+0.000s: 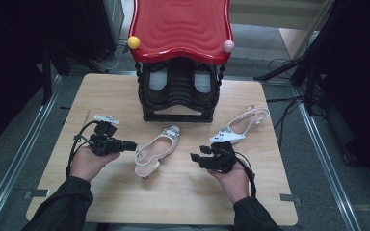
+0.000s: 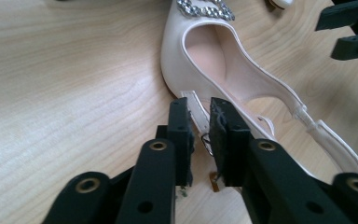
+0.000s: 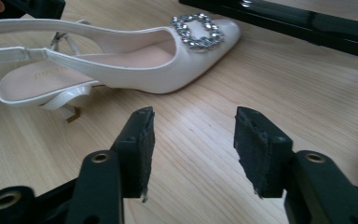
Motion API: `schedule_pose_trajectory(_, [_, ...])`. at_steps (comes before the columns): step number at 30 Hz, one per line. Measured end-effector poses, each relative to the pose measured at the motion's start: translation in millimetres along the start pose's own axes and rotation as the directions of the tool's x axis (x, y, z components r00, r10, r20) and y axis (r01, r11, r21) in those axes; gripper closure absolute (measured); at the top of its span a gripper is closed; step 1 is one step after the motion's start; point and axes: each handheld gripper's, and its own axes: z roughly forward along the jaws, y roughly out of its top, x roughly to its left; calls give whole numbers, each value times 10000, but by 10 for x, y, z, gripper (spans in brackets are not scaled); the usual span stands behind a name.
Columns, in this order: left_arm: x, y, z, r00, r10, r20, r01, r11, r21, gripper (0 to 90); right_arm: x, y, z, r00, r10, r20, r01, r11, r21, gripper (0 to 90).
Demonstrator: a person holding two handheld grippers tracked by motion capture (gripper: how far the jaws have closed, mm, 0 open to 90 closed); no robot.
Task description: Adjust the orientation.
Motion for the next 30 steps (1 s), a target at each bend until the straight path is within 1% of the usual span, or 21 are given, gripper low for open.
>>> schedule_pose_trajectory(1, [-5, -12, 4, 10000, -39, -41, 39, 10000, 1, 827, 17, 10, 19, 10000, -63, 23, 63, 10000, -3, 538])
schedule_pose_trajectory(2, [-3, -22, 3, 10000, 41, -60, -41, 10000, 66, 839, 27, 19, 41, 9999, -168, 28, 168, 9998, -48, 558])
schedule_pose_trajectory(3, [-8, -33, 8, 10000, 29, -79, -28, 9999, 103, 851, 34, 28, 61, 9998, -215, 33, 215, 9997, -81, 581])
schedule_pose_trajectory(4, [-15, -45, 16, 9999, 48, -123, -46, 9999, 118, 862, 39, 36, 82, 9997, -239, 36, 239, 9996, -121, 620])
schedule_pose_trajectory(8, [-39, -81, 70, 9998, 142, -138, -136, 9991, 406, 880, 42, 44, 167, 9998, 17, -209, -22, 9997, -243, 739])
schedule_pose_trajectory(10, [-51, -99, 93, 9997, 127, -204, -118, 9991, 417, 884, 43, 43, 225, 9992, 129, -380, -138, 9996, -242, 804])
schedule_pose_trajectory(13, [-32, -120, 91, 9996, 90, -261, -79, 9990, 430, 884, 51, 47, 296, 9989, 174, -441, -184, 9996, -232, 890])
schedule_pose_trajectory(14, [-32, -130, 101, 9994, 91, -330, -75, 9989, 473, 884, 55, 50, 319, 9990, 170, -403, -179, 9996, -216, 900])
schedule_pose_trajectory(16, [-29, -156, 130, 9997, 14, -243, 1, 9980, 633, 884, 55, 57, 376, 9991, 178, -380, -183, 9997, -129, 900])
schedule_pose_trajectory(17, [-29, -161, 135, 9998, 40, -213, -25, 9977, 678, 884, 56, 60, 408, 9989, 255, -387, -258, 9996, -72, 900])
schedule_pose_trajectory(19, [-46, -172, 140, 9999, -14, -109, 21, 9981, 619, 884, 49, 62, 467, 9983, 387, -439, -385, 9992, 46, 900])
schedule_pose_trajectory(21, [-57, -178, 139, 9999, 35, -155, -25, 9981, 614, 883, 40, 63, 518, 9971, 529, -543, -522, 9985, 145, 900])
schedule_pose_trajectory(25, [-76, -188, 143, 9999, 78, -138, -69, 9977, 680, 883, 35, 74, 597, 9960, 587, -671, -570, 9980, 261, 900])
schedule_pose_trajectory(26, [-87, -190, 152, 9999, 62, -126, -53, 9975, 700, 883, 37, 77, 615, 9964, 532, -661, -514, 9983, 287, 900])
schedule_pose_trajectory(28, [-116, -194, 171, 9997, 183, -136, -171, 9967, 799, 882, 45, 80, 647, 9963, 506, -693, -482, 9982, 362, 900])
schedule_pose_trajectory(30, [-154, -195, 192, 9997, 230, -44, -226, 9963, 832, 880, 52, 83, 668, 9963, 489, -709, -461, 9981, 402, 900])
